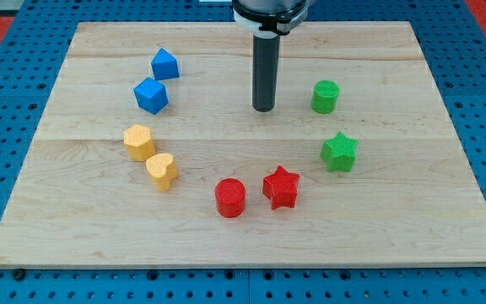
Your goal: Move the blue triangle in between green star and green circle
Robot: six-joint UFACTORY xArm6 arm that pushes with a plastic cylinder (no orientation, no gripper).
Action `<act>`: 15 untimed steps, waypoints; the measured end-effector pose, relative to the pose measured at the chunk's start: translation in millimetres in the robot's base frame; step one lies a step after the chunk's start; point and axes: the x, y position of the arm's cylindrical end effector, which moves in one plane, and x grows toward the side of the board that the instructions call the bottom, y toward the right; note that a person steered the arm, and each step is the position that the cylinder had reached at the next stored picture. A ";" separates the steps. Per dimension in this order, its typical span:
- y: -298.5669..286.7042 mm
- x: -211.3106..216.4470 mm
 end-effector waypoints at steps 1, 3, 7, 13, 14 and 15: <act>5.9 -1.9; 9.8 -5.8; -258.1 -134.1; -52.8 -57.2; 8.2 -47.0; 22.6 -27.4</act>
